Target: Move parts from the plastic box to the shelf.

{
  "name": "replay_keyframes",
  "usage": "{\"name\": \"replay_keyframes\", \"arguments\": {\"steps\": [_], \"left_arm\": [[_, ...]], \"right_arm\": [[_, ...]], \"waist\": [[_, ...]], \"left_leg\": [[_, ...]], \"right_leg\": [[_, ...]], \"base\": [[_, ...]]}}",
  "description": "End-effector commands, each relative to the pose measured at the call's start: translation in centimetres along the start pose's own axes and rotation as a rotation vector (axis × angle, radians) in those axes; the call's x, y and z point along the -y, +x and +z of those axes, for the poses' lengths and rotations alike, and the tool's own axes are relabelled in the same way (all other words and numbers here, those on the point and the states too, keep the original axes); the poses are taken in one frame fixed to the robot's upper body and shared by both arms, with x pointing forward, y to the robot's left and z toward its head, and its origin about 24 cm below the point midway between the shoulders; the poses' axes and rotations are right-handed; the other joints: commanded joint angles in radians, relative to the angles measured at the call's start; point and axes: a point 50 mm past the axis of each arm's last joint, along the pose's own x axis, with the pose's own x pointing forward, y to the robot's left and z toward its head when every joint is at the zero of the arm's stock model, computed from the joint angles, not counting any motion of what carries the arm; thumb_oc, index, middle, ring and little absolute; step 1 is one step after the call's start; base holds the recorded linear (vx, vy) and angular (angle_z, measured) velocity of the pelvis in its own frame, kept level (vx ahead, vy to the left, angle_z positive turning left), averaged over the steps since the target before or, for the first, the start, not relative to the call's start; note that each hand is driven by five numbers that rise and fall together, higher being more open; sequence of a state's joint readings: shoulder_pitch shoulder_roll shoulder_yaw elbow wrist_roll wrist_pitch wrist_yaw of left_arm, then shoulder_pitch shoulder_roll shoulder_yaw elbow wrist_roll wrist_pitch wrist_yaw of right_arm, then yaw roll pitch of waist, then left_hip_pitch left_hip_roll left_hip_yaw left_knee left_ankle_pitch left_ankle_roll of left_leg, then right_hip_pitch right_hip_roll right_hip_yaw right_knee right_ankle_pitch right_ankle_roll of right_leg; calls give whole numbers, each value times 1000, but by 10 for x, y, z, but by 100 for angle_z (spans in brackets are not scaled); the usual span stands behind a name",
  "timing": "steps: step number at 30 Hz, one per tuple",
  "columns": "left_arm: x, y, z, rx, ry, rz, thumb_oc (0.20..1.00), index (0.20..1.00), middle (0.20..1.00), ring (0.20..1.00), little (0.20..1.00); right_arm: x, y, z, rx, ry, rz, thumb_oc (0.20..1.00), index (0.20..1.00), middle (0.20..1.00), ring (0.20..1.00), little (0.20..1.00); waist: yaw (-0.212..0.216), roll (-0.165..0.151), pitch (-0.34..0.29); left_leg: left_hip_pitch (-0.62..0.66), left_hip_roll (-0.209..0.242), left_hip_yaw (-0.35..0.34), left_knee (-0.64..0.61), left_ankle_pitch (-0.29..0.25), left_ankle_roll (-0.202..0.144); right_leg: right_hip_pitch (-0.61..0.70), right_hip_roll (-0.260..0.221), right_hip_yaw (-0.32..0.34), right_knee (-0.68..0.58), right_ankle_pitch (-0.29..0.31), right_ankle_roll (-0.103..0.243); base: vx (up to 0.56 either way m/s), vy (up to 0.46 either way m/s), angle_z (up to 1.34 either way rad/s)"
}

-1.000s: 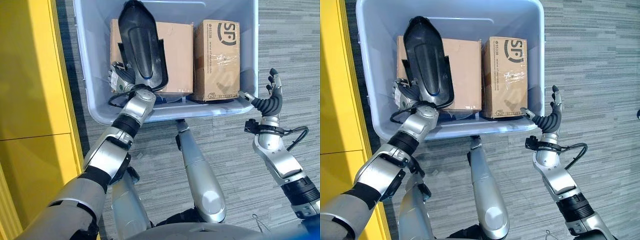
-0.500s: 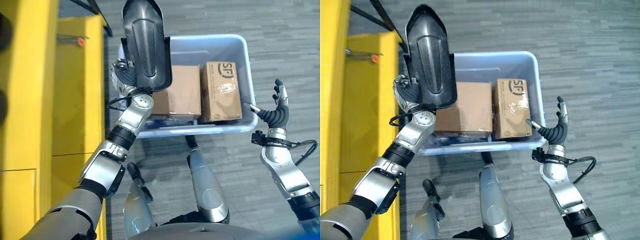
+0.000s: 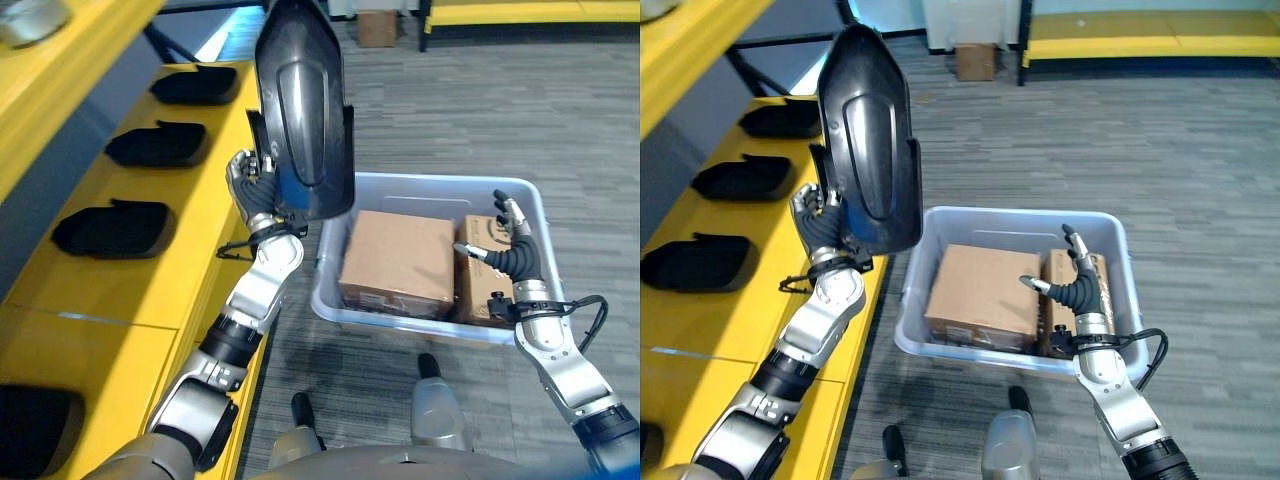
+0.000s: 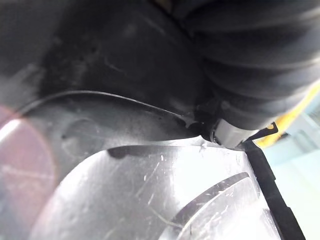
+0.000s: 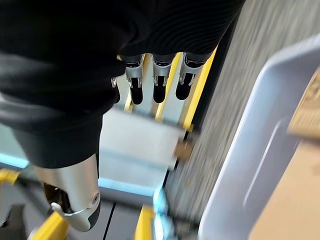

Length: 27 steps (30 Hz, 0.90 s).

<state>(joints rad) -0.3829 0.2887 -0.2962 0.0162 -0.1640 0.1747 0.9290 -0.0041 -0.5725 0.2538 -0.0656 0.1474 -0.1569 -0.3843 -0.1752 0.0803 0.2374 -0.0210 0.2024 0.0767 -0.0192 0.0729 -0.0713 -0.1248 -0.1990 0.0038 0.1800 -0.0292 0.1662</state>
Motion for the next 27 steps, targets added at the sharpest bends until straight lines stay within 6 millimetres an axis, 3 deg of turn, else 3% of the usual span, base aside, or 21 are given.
{"name": "replay_keyframes", "arguments": {"steps": [1,3,5,11,15,16,18,19,20,21,23,25,27], "left_arm": [[-20,9,22,158,-2,-9,200,200,200,200,200],[-35,1,15,165,9,-17,200,200,200,200,200],[-55,-6,9,189,52,-12,200,200,200,200,200],[-76,-10,17,289,56,-19,200,200,200,200,200],[-75,-11,28,383,78,-86,200,200,200,200,200],[-74,-12,27,397,93,-119,200,200,200,200,200],[-77,-14,23,389,112,-142,200,200,200,200,200],[-79,-16,14,348,117,-168,200,200,200,200,200],[-70,-17,9,304,90,-234,200,200,200,200,200],[-67,-17,6,269,80,-257,200,200,200,200,200],[-54,-19,0,219,71,-295,200,200,200,200,200],[-48,-18,-4,184,46,-308,200,200,200,200,200],[-47,-17,-3,185,31,-294,200,200,200,200,200]], "right_arm": [[-9,11,27,116,157,20,1000,1000,1000,1000,1000],[-15,11,25,75,261,74,1000,1000,1000,1000,1000],[-24,11,36,123,312,148,1000,1000,1000,1000,1000],[-24,15,53,197,365,159,1000,1000,1000,1000,1000],[-33,20,56,197,430,165,1000,1000,1000,1000,1000],[-38,20,53,187,451,169,1000,1000,1000,1000,1000],[-43,19,51,181,468,185,1000,1000,1000,1000,1000],[-47,15,44,149,491,196,1000,1000,1000,1000,1000],[-44,11,40,127,484,166,1000,1000,1000,1000,1000],[-44,10,39,116,473,165,1000,1000,1000,1000,1000],[-43,7,37,110,430,149,1000,1000,1000,1000,1000],[-40,9,34,112,396,135,1000,1000,1000,1000,1000],[-38,10,31,107,391,129,1000,1000,1000,1000,1000]], "waist": [[12,-64,6],[55,-66,3],[112,-75,14],[180,-98,42],[217,-131,40],[233,-142,30],[252,-147,19],[245,-126,1],[216,-118,-17],[204,-115,-21],[172,-119,-37],[159,-123,-42],[156,-128,-40]], "left_leg": [[-34,17,13,-3,-24,-29],[-38,3,-16,2,-31,-25],[-52,-16,-49,22,-46,-22],[-85,-67,-75,87,-95,0],[-86,-120,-54,103,-132,30],[-80,-133,-36,105,-142,42],[-62,-135,3,102,-149,45],[-24,-144,-8,64,-148,76],[-39,-171,-71,57,-138,100],[-37,-183,-99,56,-137,107],[-46,-238,-182,36,-118,125],[-47,-276,-237,20,-100,129],[-58,-300,-263,28,-93,129]], "right_leg": [[78,69,-60,-35,-103,-97],[96,61,-88,-49,-102,-97],[103,51,-119,-60,-96,-94],[108,17,-144,-98,-51,-62],[124,-44,-172,-186,43,3],[129,-75,-202,-215,101,23],[126,-94,-277,-226,146,32],[94,-67,-208,-106,107,21],[70,22,-70,-13,48,10],[57,63,-22,25,28,6],[33,211,97,103,-5,-42],[37,284,139,114,-38,-80],[57,305,139,75,-57,-104]], "base": [[20,153,42],[18,195,48],[0,280,46],[-27,256,30],[-2,146,35],[20,65,23],[36,134,6],[65,178,-20],[66,144,7],[-10,4,76],[-91,-38,127],[-173,-109,122],[-124,-138,110]]}}
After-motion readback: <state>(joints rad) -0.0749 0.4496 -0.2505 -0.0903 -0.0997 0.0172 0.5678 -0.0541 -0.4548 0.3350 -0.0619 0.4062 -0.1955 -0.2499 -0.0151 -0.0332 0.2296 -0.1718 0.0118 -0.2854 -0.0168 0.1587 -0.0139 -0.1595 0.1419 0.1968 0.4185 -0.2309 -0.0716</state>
